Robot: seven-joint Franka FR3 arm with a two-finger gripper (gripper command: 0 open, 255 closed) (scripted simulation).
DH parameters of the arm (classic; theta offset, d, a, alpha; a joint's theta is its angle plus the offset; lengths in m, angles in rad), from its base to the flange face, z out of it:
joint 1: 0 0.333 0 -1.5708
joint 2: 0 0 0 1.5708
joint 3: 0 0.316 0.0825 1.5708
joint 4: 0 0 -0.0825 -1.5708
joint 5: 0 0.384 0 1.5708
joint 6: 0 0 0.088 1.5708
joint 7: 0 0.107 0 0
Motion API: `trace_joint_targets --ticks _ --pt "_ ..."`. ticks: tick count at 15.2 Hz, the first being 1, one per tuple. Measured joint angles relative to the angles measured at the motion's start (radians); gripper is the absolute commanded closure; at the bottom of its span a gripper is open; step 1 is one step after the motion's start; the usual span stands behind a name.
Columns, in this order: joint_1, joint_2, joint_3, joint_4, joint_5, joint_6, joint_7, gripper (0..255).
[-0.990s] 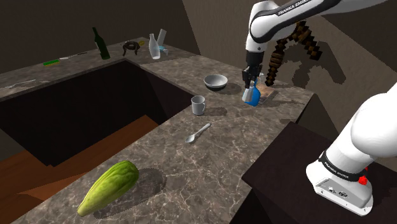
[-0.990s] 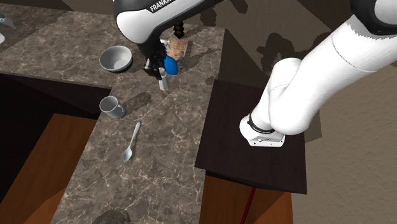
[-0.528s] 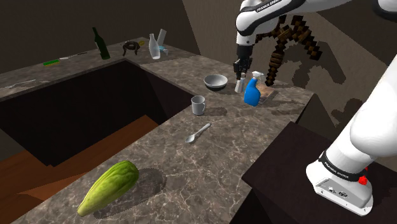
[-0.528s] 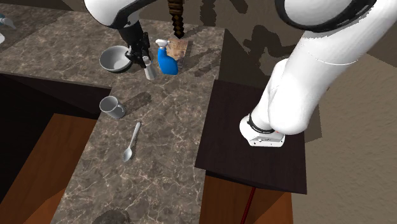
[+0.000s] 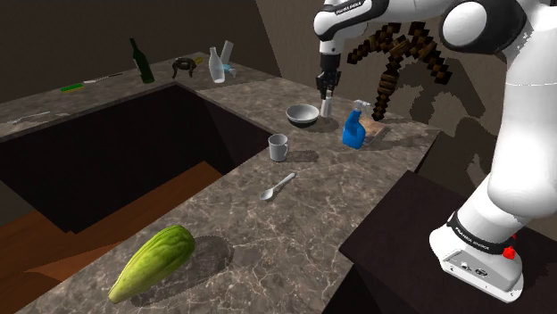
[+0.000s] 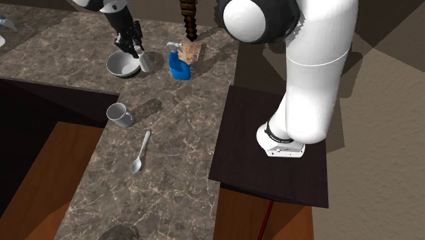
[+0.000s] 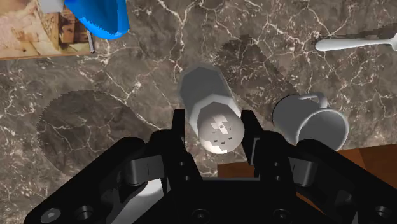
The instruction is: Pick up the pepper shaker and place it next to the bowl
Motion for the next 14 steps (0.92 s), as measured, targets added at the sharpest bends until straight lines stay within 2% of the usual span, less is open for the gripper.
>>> trace_joint_targets --ticks 4,6,7,8,14 --pt "-0.044 0.2 0.005 0.31 0.023 -0.114 -0.013 255" --pt "-0.088 0.355 0.01 0.573 0.036 -0.22 -0.017 255" --pt "-0.099 0.417 0.015 0.676 0.04 -0.26 -0.011 255" --pt "-0.104 0.453 0.018 0.727 0.042 -0.277 -0.008 255" --pt "-0.098 0.467 0.019 0.67 0.044 -0.206 -0.015 255"
